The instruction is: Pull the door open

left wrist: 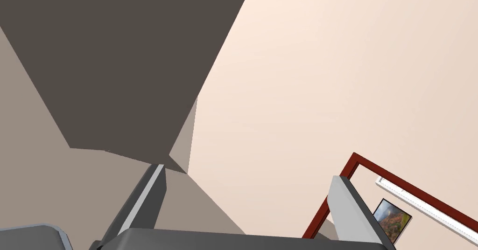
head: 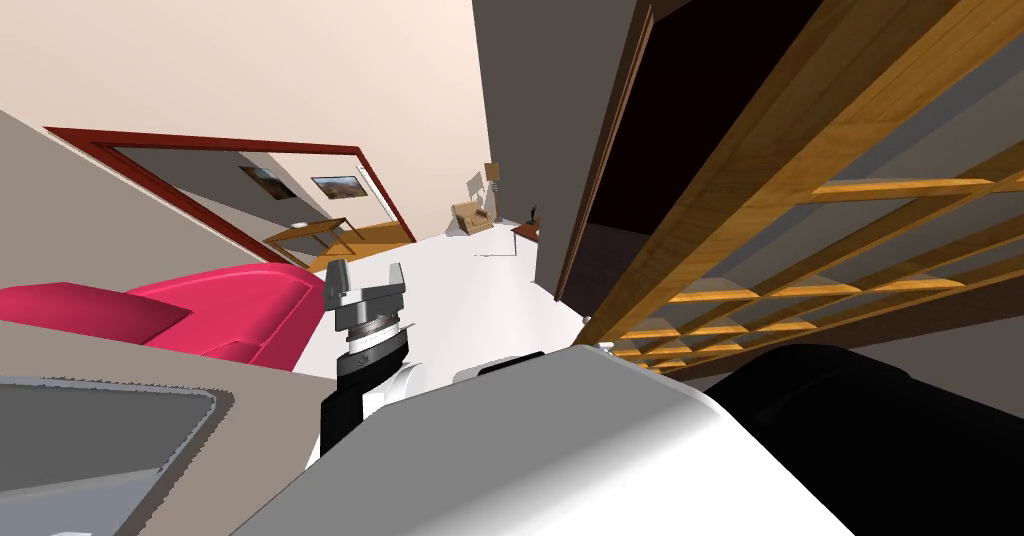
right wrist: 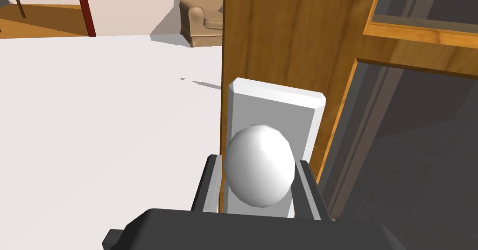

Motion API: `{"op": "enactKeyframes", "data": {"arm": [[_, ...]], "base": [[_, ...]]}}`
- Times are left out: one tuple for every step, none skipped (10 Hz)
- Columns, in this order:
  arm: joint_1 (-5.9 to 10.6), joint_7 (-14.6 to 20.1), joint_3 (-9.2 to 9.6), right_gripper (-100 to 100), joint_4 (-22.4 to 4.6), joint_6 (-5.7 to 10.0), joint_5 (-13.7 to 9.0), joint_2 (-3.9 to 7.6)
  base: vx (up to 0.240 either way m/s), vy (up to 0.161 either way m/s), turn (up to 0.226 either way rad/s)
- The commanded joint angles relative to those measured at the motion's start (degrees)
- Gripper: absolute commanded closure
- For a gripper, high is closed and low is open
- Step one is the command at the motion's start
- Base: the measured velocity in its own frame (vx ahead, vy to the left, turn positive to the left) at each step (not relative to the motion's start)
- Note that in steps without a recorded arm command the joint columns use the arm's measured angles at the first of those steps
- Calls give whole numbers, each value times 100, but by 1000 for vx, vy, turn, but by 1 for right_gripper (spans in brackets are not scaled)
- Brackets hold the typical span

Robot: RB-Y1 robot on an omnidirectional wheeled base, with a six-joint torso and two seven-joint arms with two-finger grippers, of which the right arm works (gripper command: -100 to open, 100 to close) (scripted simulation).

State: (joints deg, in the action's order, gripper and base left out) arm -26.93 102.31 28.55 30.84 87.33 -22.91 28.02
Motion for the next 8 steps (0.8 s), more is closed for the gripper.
{"op": "enactKeyframes", "data": {"arm": [[-25, 27, 14, 100, -169, 181, -3, -69], [-37, 29, 14, 100, -193, 253, -6, -84], [-51, 30, 14, 100, -223, 357, -7, -104], [-60, 29, 13, 100, -242, 426, -8, -117], [-69, 29, 13, 100, -259, 492, -9, -130], [-74, 26, 13, 100, -272, 547, -9, -139], [-80, 24, 12, 100, -286, 602, -9, -149], [-86, 21, 12, 100, -298, 652, -9, -158]], "base": [[-97, -6, 125], [-139, -45, 96], [-169, -30, 61], [-196, -6, 19], [-191, -6, 1], [-179, -8, -20], [-215, -1, -19], [-230, 2, -33]]}}
